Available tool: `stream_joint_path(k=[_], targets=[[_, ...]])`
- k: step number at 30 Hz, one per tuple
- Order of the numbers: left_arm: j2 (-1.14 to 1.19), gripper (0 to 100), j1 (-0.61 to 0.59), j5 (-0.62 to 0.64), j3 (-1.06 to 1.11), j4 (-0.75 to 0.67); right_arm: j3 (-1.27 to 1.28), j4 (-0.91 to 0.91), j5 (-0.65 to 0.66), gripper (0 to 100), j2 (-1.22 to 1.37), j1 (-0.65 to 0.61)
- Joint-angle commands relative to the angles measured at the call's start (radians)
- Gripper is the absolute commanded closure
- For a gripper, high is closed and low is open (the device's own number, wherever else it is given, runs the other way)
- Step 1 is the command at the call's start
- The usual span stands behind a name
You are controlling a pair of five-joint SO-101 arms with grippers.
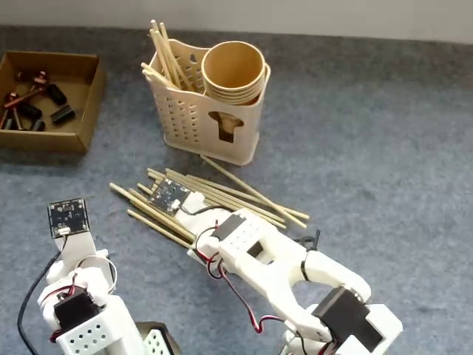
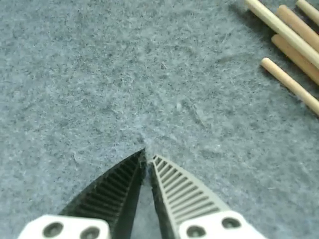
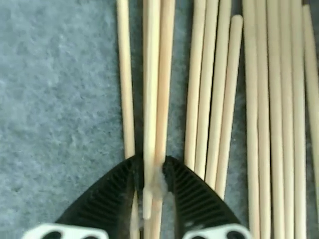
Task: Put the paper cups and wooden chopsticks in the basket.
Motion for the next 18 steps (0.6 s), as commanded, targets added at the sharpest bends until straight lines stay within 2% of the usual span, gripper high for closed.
stream_joint_path(k=[1, 6, 18], targets=[[-0.004, 99, -0.008, -0.008, -0.022, 0.0, -0.028, 0.084, 0.02, 99.2, -0.012, 0.033], [-0.004, 99, -0.005, -0.008, -0.021, 0.0, -0.059, 0.134, 0.02, 99.2, -0.131, 0.045], [-0.004, 99, -0.004, -0.008, -0.019, -0.014, 0.096, 0.159, 0.017, 99.2, -0.421, 0.073]])
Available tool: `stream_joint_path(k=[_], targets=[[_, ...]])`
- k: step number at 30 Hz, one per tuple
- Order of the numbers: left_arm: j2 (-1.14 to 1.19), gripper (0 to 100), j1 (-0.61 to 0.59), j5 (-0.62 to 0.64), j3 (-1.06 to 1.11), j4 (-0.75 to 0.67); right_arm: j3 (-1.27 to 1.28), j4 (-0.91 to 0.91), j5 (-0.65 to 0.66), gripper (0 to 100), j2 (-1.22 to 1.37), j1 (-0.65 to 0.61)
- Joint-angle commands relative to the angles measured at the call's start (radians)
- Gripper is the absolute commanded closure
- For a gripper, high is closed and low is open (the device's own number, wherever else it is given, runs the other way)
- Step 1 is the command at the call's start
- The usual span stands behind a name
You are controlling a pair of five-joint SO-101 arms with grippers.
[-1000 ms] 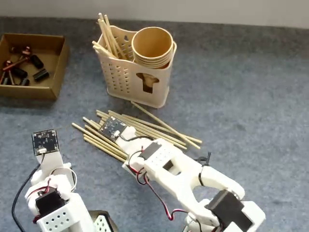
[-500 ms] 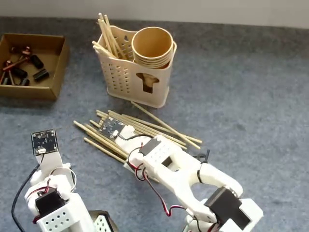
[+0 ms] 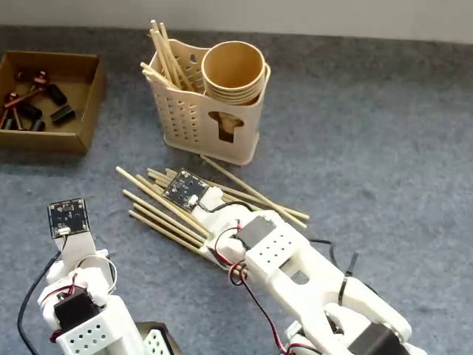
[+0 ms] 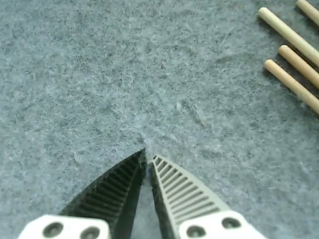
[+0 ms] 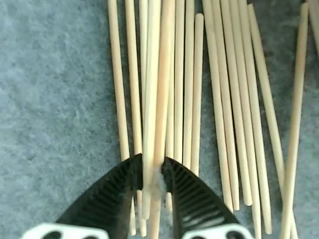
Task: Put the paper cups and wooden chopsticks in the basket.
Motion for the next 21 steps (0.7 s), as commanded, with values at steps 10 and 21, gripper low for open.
stream_joint_path(k=[10, 21], targets=[[-0.004, 99, -0.004, -0.008, -0.018, -0.017, 0.044, 0.012, 0.012, 99.2, -0.002, 0.096], [-0.004, 99, -0.004, -0.008, -0.018, -0.02, 0.042, 0.088, 0.06, 99.2, 0.087, 0.102]])
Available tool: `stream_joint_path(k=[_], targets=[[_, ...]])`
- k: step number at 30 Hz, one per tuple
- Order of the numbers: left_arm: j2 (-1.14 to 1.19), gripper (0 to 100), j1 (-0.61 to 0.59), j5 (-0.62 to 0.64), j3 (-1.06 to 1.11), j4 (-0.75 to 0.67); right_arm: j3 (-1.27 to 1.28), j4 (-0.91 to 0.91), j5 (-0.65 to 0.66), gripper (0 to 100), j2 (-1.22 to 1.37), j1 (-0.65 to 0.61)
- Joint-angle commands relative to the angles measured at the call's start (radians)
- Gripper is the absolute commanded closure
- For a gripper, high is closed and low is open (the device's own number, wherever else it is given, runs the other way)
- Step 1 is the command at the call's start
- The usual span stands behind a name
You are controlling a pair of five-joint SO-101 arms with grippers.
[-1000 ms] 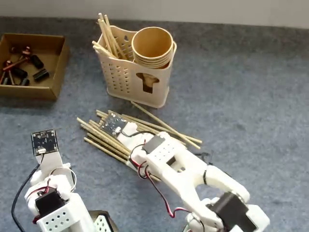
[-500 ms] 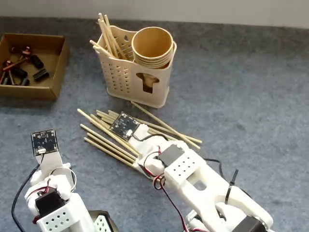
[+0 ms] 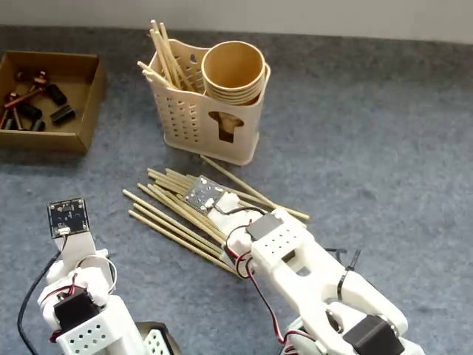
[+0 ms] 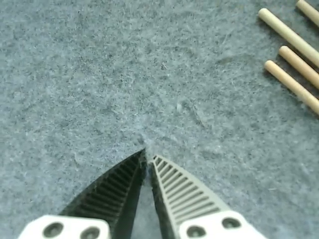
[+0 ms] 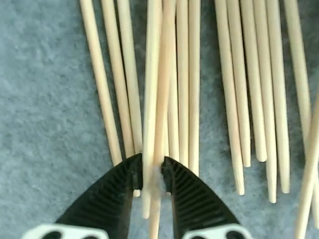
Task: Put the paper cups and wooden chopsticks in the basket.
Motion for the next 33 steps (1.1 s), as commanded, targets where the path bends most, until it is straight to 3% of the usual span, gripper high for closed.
stream_joint_path(k=[1, 7, 12, 18, 33], targets=[[-0.004, 99, -0.004, -0.008, -0.018, -0.017, -0.01, 0.012, 0.015, 99.2, 0.002, 0.012], [-0.004, 99, -0.004, -0.008, -0.018, -0.017, -0.01, 0.012, 0.015, 98.1, 0.002, 0.016], [-0.004, 99, -0.004, -0.008, -0.018, -0.017, -0.024, 0.065, 0.009, 87.3, -0.007, 0.01], [-0.004, 99, -0.004, -0.008, -0.018, -0.017, -0.097, 0.101, -0.006, 87.2, -0.002, 0.008], [-0.004, 99, -0.007, -0.008, -0.008, -0.018, -0.058, -0.117, -0.061, 87.2, 0.005, -0.114]])
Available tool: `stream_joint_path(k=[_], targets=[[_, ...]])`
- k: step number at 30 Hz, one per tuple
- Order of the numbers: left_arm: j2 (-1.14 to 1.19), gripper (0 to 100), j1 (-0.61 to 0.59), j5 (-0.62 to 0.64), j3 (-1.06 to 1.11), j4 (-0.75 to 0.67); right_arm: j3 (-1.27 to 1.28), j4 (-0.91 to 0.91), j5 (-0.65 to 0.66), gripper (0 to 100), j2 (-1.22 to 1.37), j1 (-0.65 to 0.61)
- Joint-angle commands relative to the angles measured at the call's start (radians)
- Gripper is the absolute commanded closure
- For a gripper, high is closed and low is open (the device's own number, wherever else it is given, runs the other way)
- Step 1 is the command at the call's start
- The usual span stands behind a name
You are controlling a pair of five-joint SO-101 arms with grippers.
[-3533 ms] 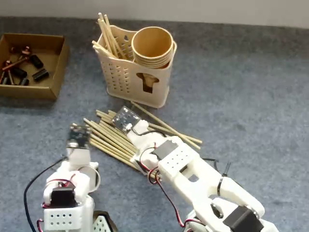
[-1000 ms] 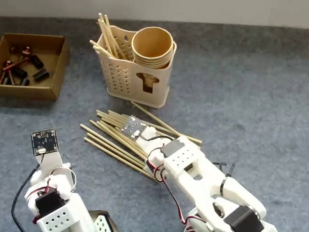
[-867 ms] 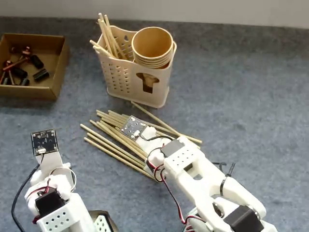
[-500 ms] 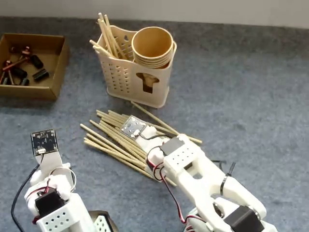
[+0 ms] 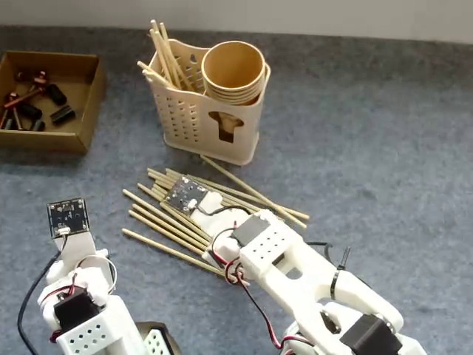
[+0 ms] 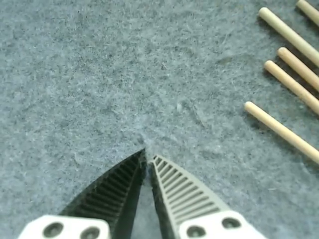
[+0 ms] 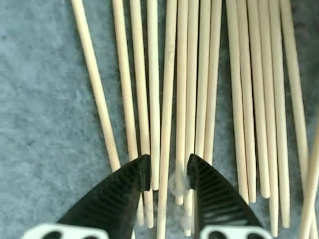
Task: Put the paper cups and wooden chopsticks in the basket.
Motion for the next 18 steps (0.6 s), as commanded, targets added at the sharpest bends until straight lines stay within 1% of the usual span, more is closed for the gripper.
stream_joint_path(k=[1, 4, 13, 17, 18], targets=[[-0.004, 99, -0.007, -0.008, -0.008, -0.018, 0.019, -0.087, -0.008, 87.2, -0.002, -0.012], [-0.004, 99, -0.008, -0.008, -0.007, -0.018, 0.07, -0.15, -0.006, 87.2, -0.002, -0.008], [-0.004, 99, -0.004, -0.008, -0.004, -0.018, 0.099, -0.185, -0.005, 88.3, -0.001, -0.008], [-0.004, 99, 0.002, -0.008, -0.001, -0.018, 0.093, -0.182, -0.003, 90.7, 0.079, -0.01], [-0.004, 99, 0.022, -0.008, 0.005, -0.018, 0.09, -0.18, -0.003, 90.9, 0.111, -0.008]])
